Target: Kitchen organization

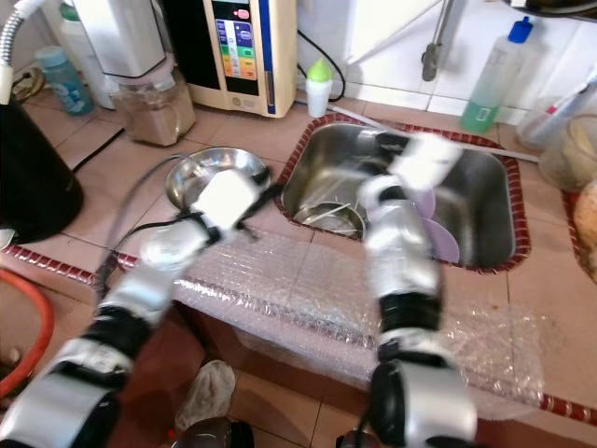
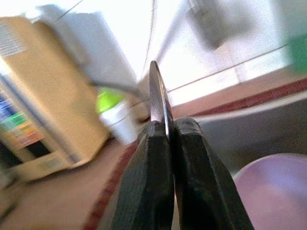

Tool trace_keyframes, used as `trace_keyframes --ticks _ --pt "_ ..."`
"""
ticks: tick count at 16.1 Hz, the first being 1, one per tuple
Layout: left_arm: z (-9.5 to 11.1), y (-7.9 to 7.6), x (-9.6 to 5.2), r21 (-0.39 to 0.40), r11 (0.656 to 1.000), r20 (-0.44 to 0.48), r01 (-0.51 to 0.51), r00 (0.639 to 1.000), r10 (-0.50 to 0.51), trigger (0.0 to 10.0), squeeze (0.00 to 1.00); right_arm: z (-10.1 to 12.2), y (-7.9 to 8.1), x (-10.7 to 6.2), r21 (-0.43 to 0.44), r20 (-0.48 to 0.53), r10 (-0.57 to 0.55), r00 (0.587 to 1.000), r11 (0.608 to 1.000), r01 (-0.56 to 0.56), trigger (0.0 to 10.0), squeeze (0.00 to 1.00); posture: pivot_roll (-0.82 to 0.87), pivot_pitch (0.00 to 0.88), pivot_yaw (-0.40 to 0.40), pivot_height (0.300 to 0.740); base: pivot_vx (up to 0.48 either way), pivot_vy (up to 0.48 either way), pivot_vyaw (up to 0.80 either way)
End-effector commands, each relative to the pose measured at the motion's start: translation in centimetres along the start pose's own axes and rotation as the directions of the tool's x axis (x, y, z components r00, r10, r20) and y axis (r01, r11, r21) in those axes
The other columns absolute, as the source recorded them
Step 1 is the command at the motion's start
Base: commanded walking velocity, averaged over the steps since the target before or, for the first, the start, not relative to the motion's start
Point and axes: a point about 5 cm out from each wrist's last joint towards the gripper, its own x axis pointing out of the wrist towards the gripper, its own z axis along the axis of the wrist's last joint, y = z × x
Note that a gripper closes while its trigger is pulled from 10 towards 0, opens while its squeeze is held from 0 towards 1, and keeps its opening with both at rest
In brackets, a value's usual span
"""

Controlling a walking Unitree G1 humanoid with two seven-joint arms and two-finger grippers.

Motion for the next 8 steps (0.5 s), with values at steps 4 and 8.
trace_keyframes --ticks 4,8 --pt "0.7 1.9 -1.3 -0.05 0.994 0.005 -0.095 0.995 0.096 10.0 1.0 0.8 1.8 1.2 -0.313 0.092 0.083 0.992 0.948 -0.05 0.0 0.0 0.1 0.0 0.019 0.74 0.0 0.0 0.0" --pt "-0.5 2.0 -3.0 -0.206 0.97 -0.094 -0.129 0.989 0.112 10.0 1.0 -2.1 1.2 -0.4 -0.735 0.025 0.204 0.979 0.667 -0.12 0.0 0.0 0.13 0.0 0.026 0.74 0.0 0.0 0.0"
